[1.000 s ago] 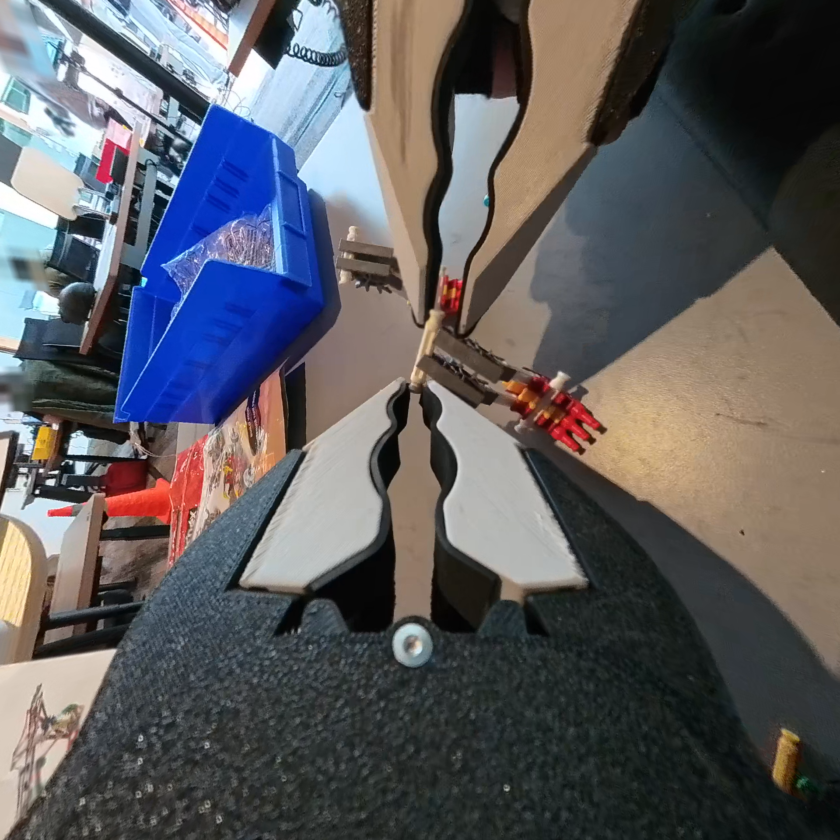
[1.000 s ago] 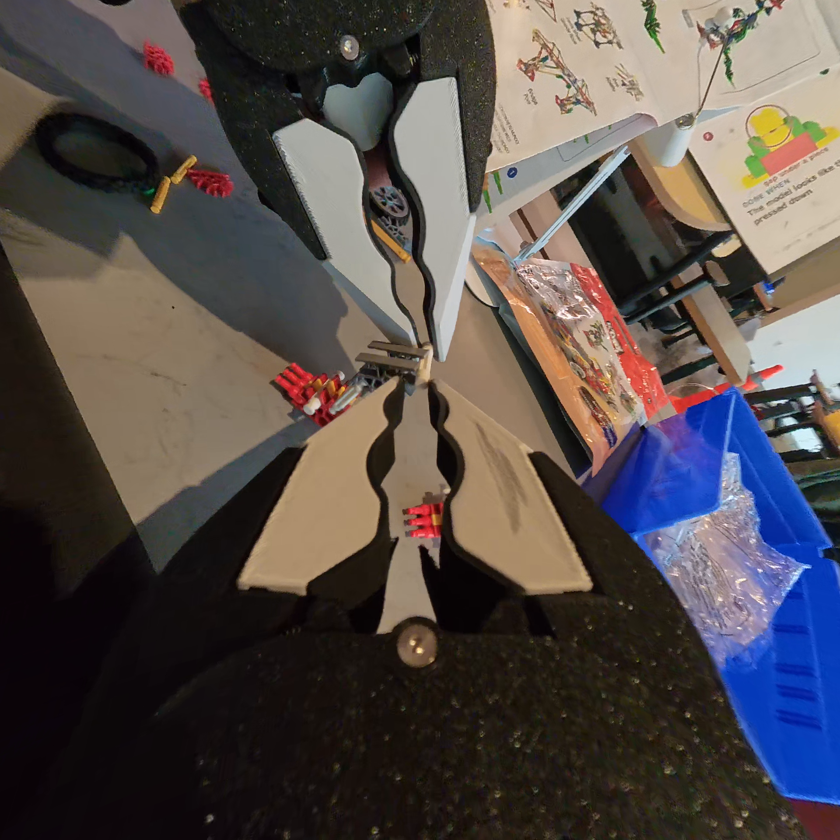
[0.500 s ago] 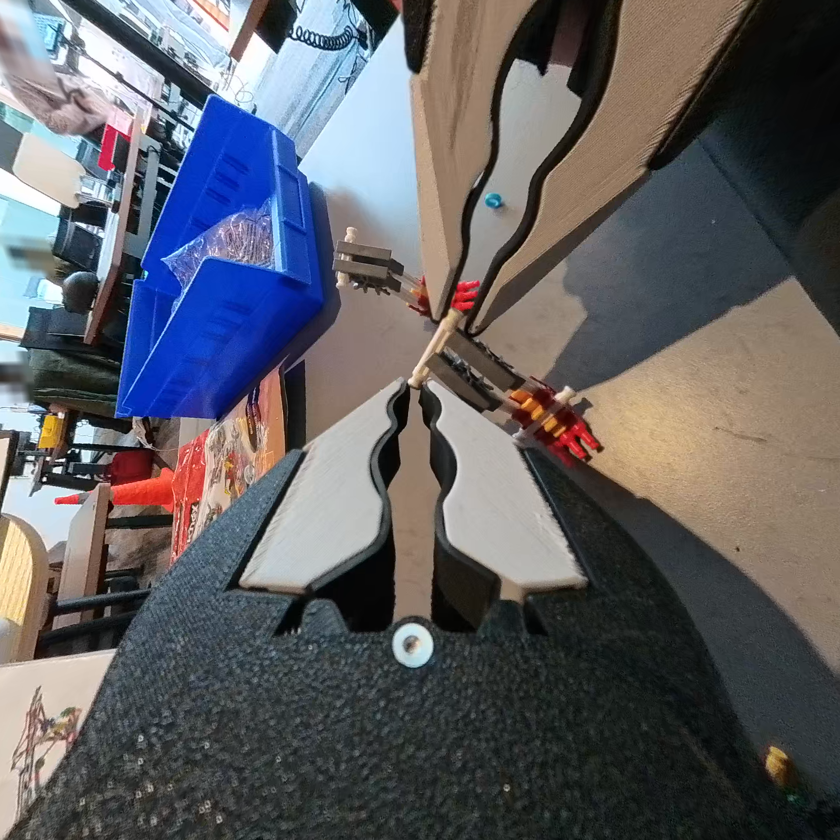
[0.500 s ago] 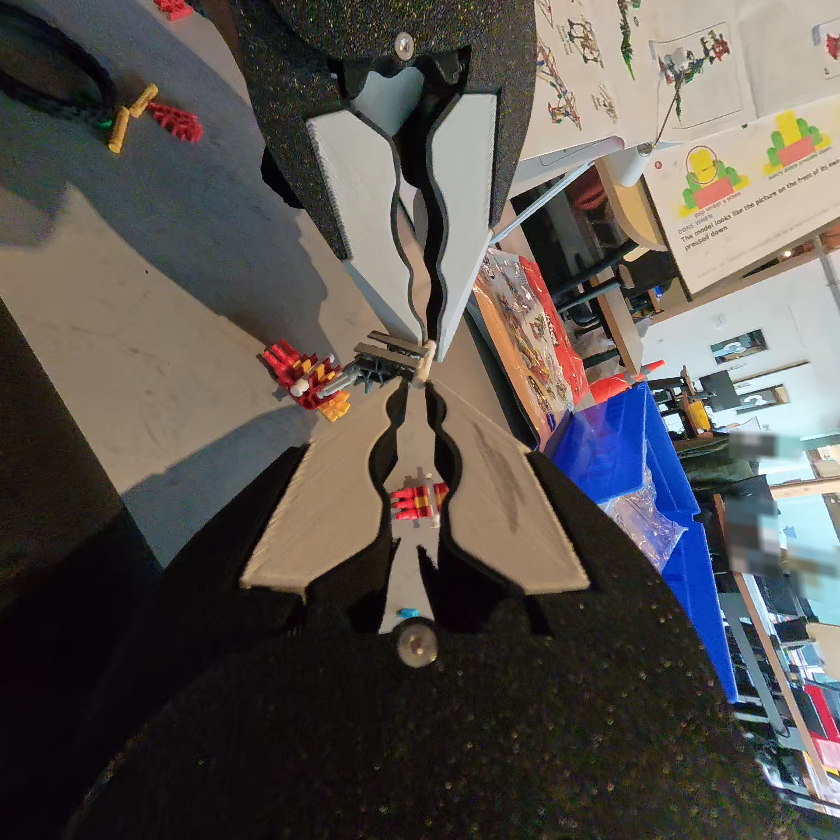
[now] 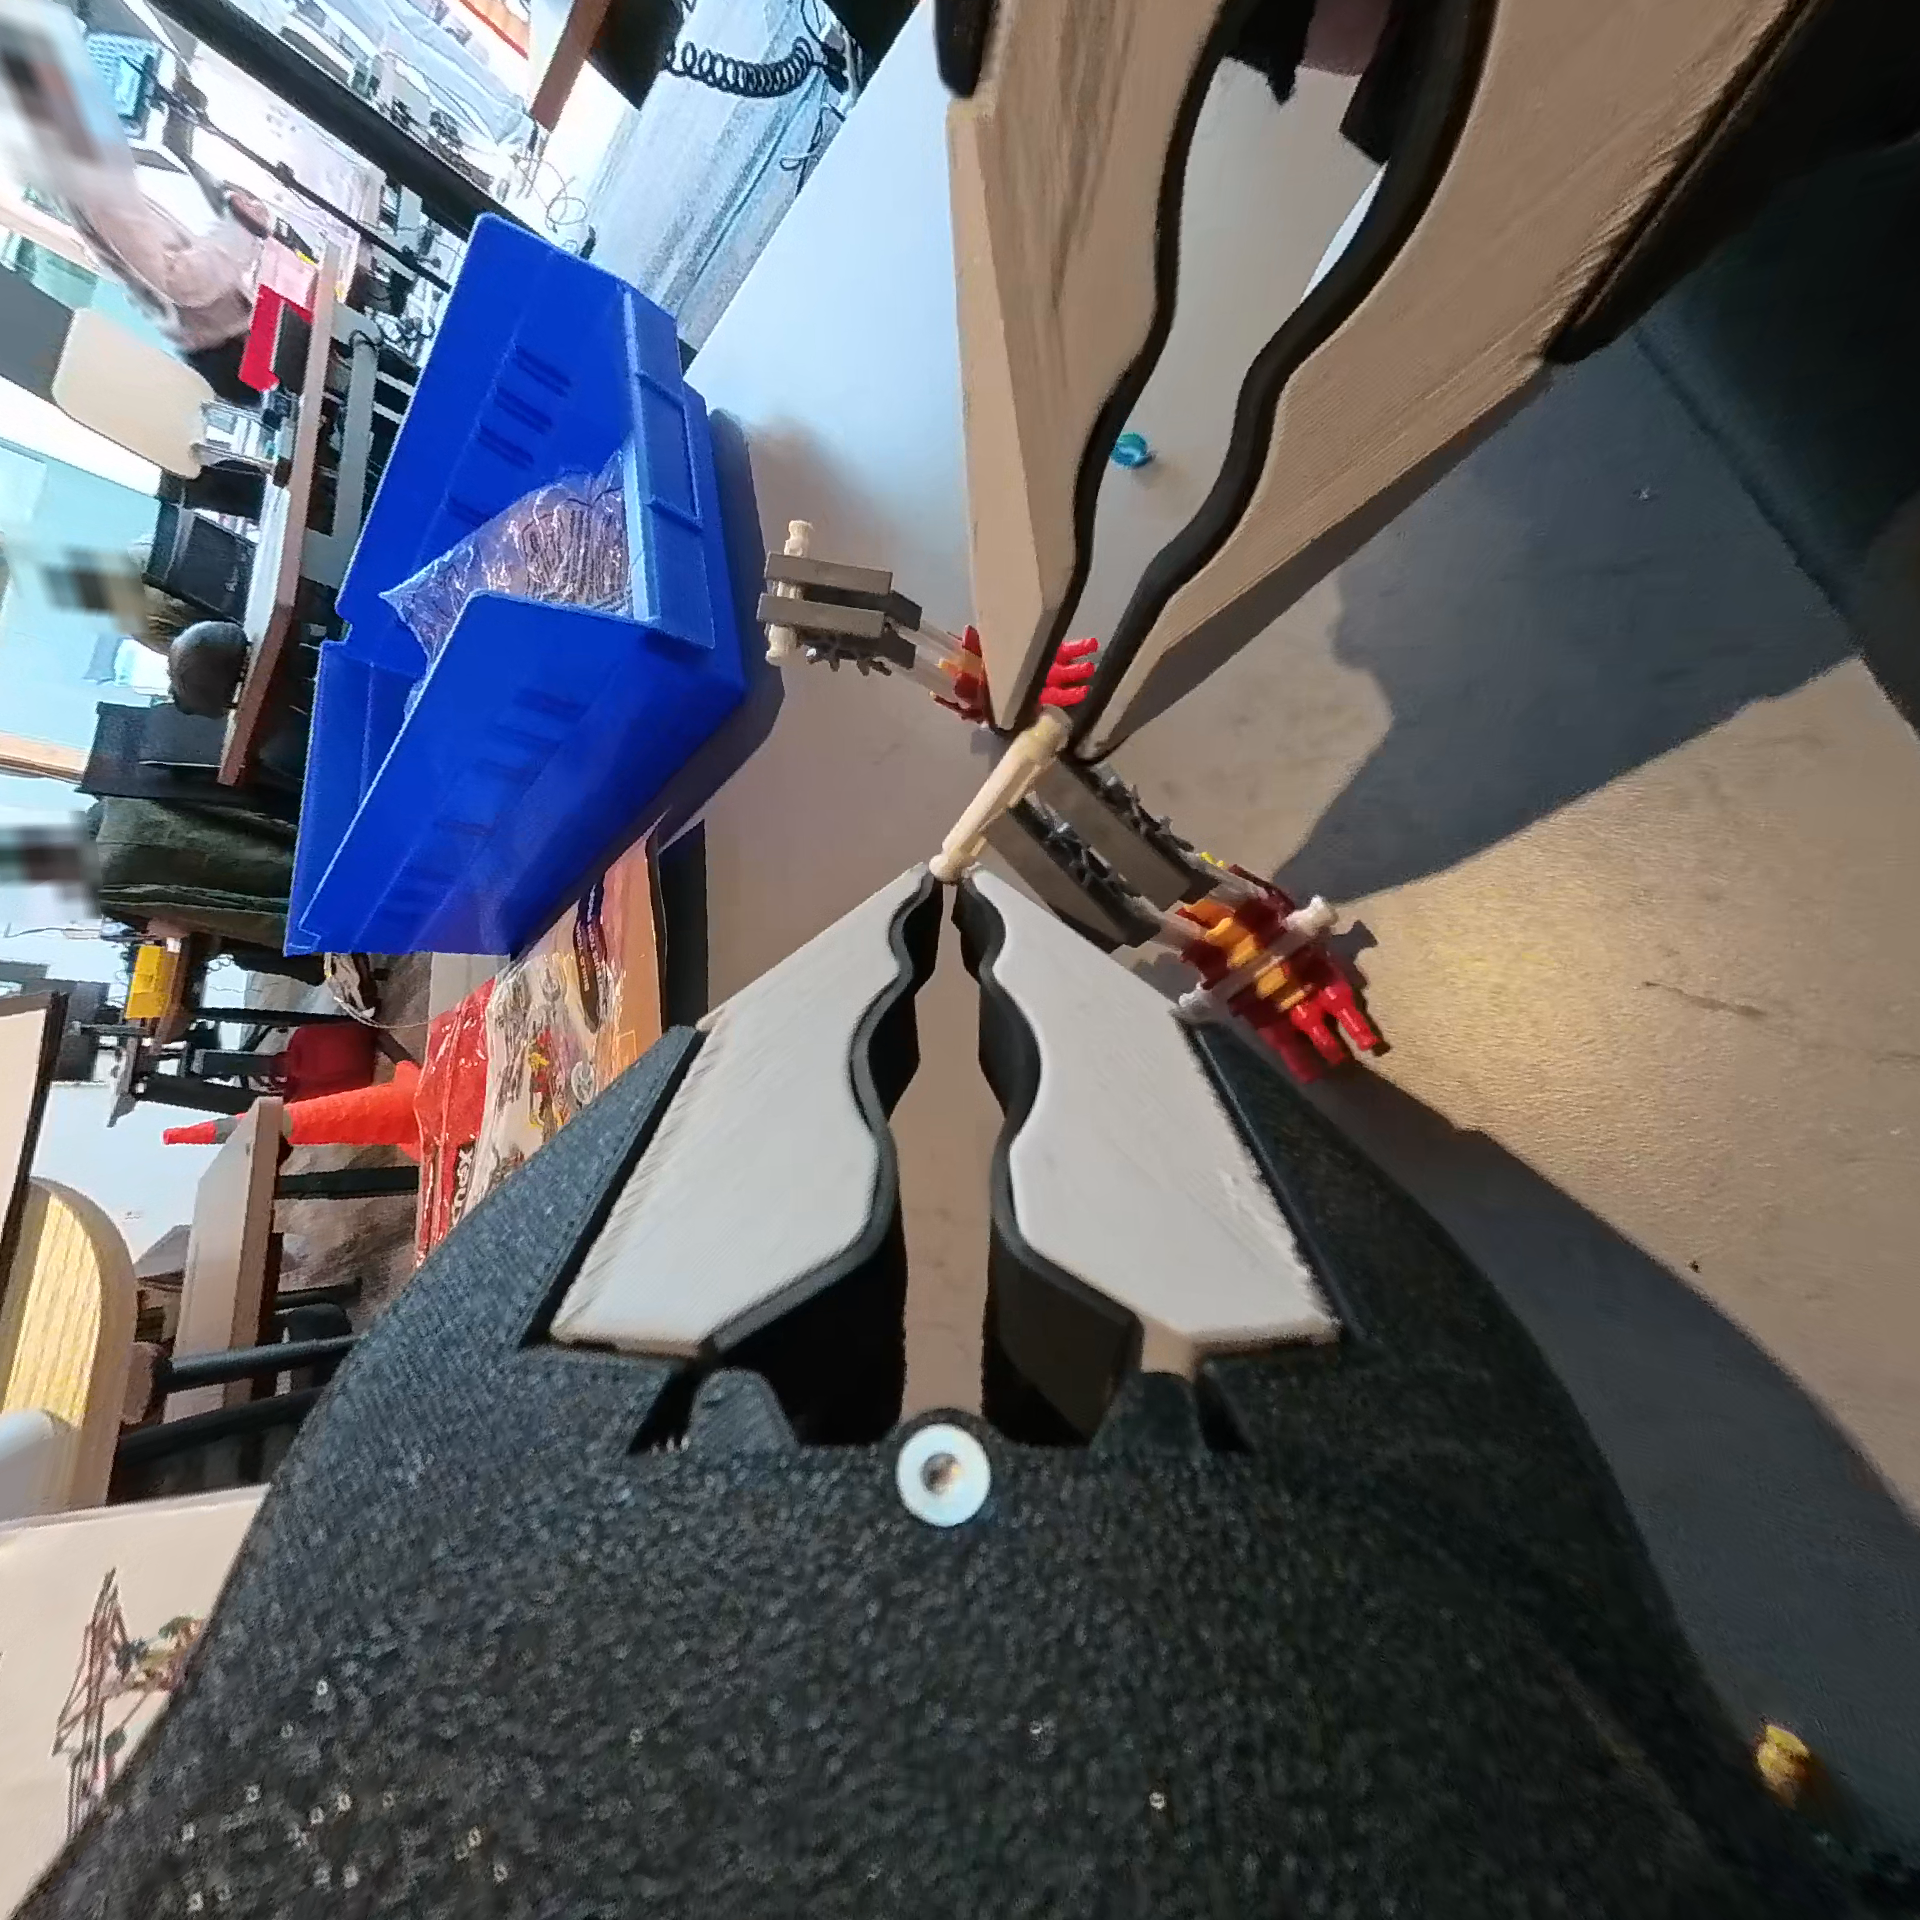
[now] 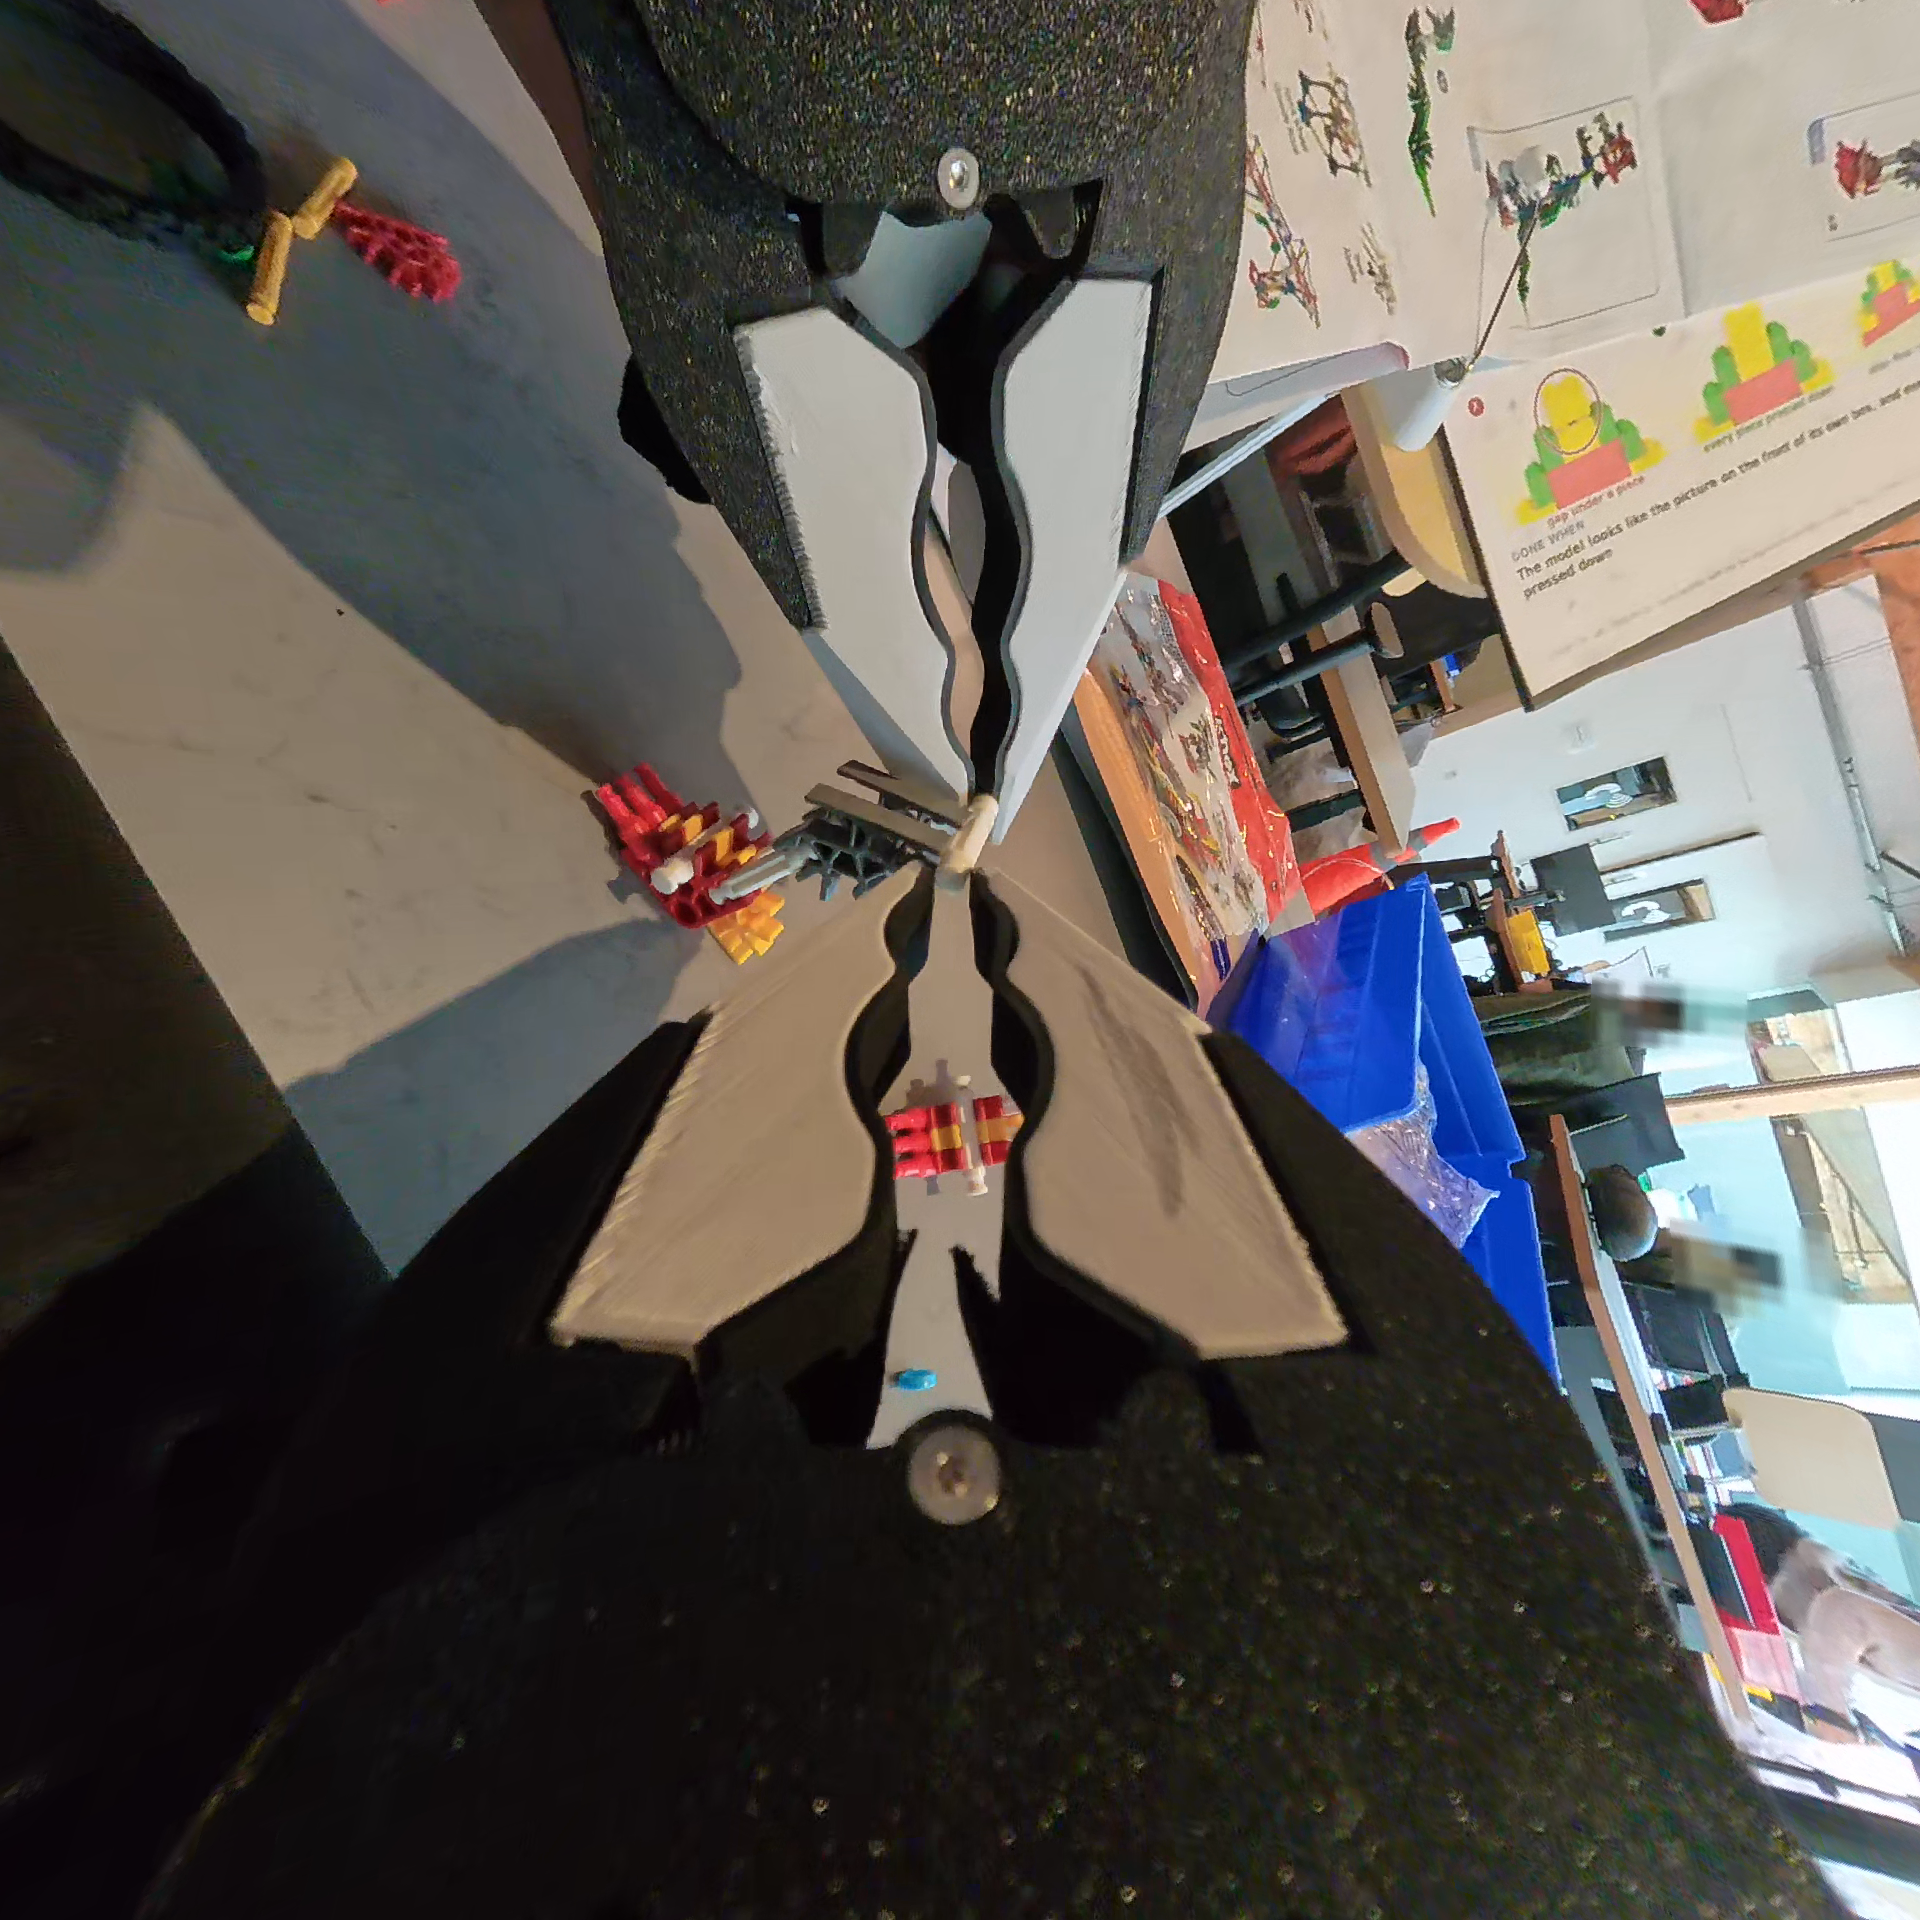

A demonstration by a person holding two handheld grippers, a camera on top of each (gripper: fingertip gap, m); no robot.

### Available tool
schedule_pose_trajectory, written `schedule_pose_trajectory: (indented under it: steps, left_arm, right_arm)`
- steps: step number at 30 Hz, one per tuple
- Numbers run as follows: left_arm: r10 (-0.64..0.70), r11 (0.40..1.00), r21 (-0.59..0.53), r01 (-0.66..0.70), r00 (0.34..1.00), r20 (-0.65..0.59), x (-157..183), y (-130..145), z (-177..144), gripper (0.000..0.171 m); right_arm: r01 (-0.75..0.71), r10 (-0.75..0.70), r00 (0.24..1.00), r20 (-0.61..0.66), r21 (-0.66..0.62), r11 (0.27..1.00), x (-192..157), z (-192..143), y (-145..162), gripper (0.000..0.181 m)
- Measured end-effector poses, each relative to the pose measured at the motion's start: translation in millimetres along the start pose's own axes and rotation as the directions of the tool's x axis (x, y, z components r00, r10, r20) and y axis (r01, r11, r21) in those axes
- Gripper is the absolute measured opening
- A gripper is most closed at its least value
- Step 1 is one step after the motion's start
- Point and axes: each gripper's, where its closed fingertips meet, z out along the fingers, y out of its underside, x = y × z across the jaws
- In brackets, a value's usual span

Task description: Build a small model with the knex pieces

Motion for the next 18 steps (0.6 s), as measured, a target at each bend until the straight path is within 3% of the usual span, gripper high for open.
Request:
schedule_pose_trajectory:
  steps: [14,18]
  left_arm:
    - [0.005,1.000,-0.009,-0.005,1.000,-0.017,4.1,1.7,3.2,0.002]
    - [-0.033,0.999,-0.011,0.032,0.999,-0.026,1.6,4.3,-0.3,0.009]
  right_arm:
    - [0.039,-0.039,0.999,0.038,-0.007,0.999,-6.2,-7.0,-2.5,0.006]
    - [0.033,-0.033,0.999,0.043,-0.011,0.999,-6.9,-8.7,-2.1,0.006]
